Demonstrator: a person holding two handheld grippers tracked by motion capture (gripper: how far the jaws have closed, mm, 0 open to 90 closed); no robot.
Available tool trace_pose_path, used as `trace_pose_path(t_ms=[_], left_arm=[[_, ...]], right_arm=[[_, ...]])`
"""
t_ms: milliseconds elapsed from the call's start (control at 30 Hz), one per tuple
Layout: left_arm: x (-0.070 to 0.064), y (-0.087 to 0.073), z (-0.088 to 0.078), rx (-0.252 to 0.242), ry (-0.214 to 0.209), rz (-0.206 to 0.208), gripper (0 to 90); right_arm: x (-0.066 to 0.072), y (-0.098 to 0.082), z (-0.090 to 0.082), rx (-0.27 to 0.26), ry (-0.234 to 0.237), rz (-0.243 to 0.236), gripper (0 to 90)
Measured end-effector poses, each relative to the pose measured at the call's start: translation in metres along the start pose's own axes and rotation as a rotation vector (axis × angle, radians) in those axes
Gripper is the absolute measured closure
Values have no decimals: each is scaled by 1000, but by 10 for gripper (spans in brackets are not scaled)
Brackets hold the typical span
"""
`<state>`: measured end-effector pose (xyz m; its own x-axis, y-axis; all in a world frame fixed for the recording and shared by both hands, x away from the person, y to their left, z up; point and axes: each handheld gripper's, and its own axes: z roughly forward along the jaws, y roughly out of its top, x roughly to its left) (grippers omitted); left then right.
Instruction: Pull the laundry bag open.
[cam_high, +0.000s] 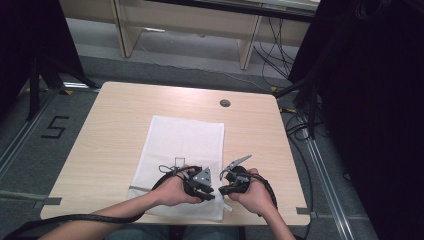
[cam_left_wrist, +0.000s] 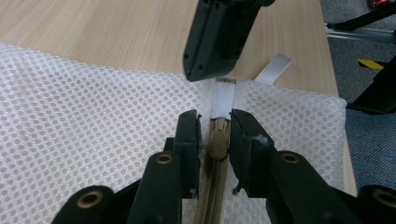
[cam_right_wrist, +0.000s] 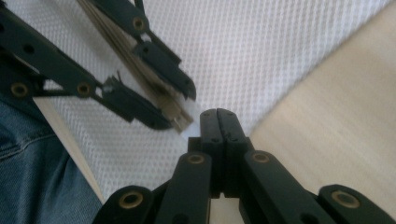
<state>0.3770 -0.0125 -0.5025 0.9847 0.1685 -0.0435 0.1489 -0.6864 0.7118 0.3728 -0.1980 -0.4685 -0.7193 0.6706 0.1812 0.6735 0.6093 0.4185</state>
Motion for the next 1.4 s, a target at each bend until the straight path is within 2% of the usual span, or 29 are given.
trace_pose_path(t_ms=[33, 67, 100, 200, 233, 267, 300, 333, 500, 533, 600, 833, 867, 900, 1000, 1033, 1133, 1167, 1267, 1300, 1400], left_arm=[[0, 0, 0, 0, 0, 0, 726], [0, 0, 0, -5, -1, 13, 727], [-1, 0, 0, -5, 1, 15, 728], [-1, 0, 0, -2, -2, 17, 732], [-2, 0, 1, -4, -4, 6, 735], [-2, 0, 1, -5, -1, 22, 738], [-2, 0, 1, -5, -1, 22, 739], [-3, 1, 2, -6, -3, 18, 740], [-3, 1, 3, 0, -3, 32, 757], [-4, 1, 3, 5, -5, 33, 764], [-5, 2, 4, 11, 2, 50, 774], [-4, 3, 5, 17, 0, 42, 797], [-4, 4, 4, 23, 0, 57, 801], [-4, 4, 4, 23, 0, 57, 802], [-6, 4, 5, 22, 6, 45, 809], [-5, 5, 4, 33, 9, 70, 813], [-5, 6, 3, 44, 14, 92, 820], [-6, 6, 3, 31, 11, 78, 820], [-6, 5, 3, 26, 10, 75, 821], [-6, 5, 3, 19, 9, 57, 821], [-7, 5, 2, 13, 9, 51, 822]], right_arm=[[-1, -2, 0, 12, 5, 1, 900], [1, -3, 1, 33, 16, 29, 900], [-1, -5, 2, 37, 15, 18, 900], [1, -6, 3, 66, 26, 42, 900], [1, -6, 7, 61, 21, 33, 900], [1, -5, 6, 78, 20, 37, 900], [1, -5, 6, 78, 20, 37, 900], [0, -4, 8, 71, 13, 14, 900], [2, -4, 9, 80, -2, 20, 900], [2, -4, 11, 73, 9, -2, 900], [3, -4, 11, 77, 11, 17, 900], [2, -4, 11, 77, 16, 20, 900], [2, -4, 11, 77, 15, 22, 900], [4, -3, 10, 88, 21, 42, 900], [4, -3, 11, 84, 18, 36, 900], [3, -3, 11, 84, 18, 34, 900], [3, -3, 11, 83, 12, 25, 900], [3, -3, 11, 84, 11, 26, 900], [3, -3, 11, 87, 8, 21, 900], [4, -2, 10, 94, 12, 33, 900], [2, -3, 11, 82, 7, 14, 900]])
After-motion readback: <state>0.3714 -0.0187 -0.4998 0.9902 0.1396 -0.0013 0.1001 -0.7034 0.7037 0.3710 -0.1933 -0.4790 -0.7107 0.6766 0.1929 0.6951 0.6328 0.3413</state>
